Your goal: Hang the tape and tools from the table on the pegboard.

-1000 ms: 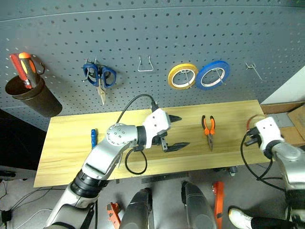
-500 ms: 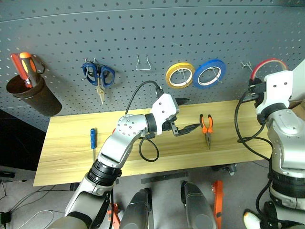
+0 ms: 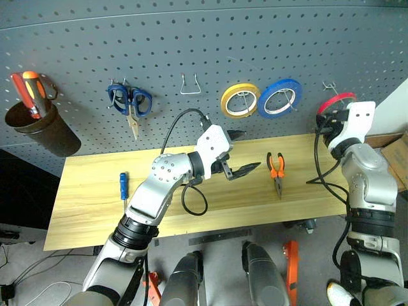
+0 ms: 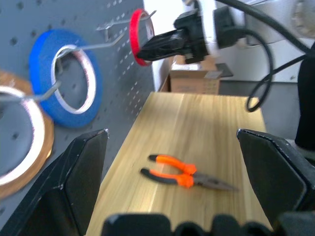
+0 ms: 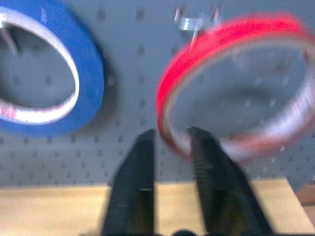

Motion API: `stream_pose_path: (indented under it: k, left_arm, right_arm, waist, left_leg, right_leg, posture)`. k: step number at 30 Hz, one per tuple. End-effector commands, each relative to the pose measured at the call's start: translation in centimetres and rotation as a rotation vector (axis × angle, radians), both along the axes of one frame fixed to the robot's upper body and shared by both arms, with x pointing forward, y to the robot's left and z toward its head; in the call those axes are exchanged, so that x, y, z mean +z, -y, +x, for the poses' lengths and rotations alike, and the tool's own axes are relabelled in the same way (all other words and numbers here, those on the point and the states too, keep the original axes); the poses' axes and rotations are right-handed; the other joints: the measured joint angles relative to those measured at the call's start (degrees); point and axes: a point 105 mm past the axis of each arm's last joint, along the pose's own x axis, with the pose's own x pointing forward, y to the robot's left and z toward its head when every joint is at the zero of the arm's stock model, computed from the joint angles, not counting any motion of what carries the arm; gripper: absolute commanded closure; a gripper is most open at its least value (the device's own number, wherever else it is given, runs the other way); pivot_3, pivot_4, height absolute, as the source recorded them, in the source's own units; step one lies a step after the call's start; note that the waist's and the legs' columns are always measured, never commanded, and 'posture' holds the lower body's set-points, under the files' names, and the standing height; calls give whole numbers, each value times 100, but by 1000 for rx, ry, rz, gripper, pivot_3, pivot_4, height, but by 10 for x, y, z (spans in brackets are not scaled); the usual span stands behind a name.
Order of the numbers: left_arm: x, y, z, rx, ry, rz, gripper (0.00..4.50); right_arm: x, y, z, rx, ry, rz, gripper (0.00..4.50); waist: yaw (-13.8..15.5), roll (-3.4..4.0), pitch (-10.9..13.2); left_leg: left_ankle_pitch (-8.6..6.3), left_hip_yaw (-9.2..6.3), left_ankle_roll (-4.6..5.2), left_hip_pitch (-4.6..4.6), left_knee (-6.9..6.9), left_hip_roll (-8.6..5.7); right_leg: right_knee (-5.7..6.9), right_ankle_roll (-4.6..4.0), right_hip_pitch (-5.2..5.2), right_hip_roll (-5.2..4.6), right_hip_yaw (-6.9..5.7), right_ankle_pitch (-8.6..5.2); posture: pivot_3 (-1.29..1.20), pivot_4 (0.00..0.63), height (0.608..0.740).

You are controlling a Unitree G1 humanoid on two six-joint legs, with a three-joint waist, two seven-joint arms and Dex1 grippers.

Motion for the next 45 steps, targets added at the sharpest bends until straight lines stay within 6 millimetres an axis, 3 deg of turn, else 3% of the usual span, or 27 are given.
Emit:
stream_pose_path:
  k: [1,7,12,21,29,35,41,45]
  left_arm:
    - [-1,-22,2,35,46,49,0]
    - [-35,-70,5,67,-13,257,0]
    - [-45,-95,13,95,-36,350,0]
    - [-47,-91,14,79,-34,353,0]
    - [-50,-90,12,78,-40,354,0]
    - [-52,-89,11,83,-43,349,0]
    - [-53,-88,11,92,-47,331,0]
    - [-50,-96,15,146,-81,266,0]
  right_arm:
    - [-23,-20,-22,37,-77,-24,2149]
    - [-63,-73,-57,93,-262,54,19]
    - [-87,-87,-45,-4,-385,62,19]
    - [-109,-85,16,-100,-461,62,19]
    - [-127,-76,32,-125,-527,51,19]
    - [-139,-75,32,-114,-598,84,19]
    - [-146,-75,30,-111,-638,103,1897]
    - [-132,-80,35,-97,-579,103,2004]
  waist:
    - [2,0,0]
    - [-60,5,-2]
    - [-74,5,-2]
    - [-100,4,-2]
    - [-108,4,-3]
    - [-107,4,-5]
    - [-109,2,-28]
    - [-112,3,-38]
  left_leg:
    - [0,1,0,0,-3,0]
    - [1,10,0,4,0,-1]
    - [13,-11,6,7,-4,3]
    - [35,-3,-8,5,-8,3]
    - [36,11,-12,1,-10,2]
    - [34,11,-7,6,-7,8]
    - [34,12,-4,8,-3,9]
    - [35,12,-5,8,-2,9]
  right_leg:
    - [1,0,-3,0,2,0]
    - [12,-10,-13,-2,13,6]
    - [16,-22,-10,2,-8,22]
    - [8,-21,-14,1,-10,48]
    - [-5,-20,-19,-2,-7,48]
    - [15,-22,-18,0,-12,50]
    - [15,-21,-15,1,-12,54]
    - [15,-21,-15,1,-12,56]
  posture:
    - [-185,316,740]
    - [-190,322,740]
    - [-185,319,740]
    - [-171,306,740]
    - [-153,298,740]
    - [-154,292,740]
    - [-161,287,740]
    - [-162,282,740]
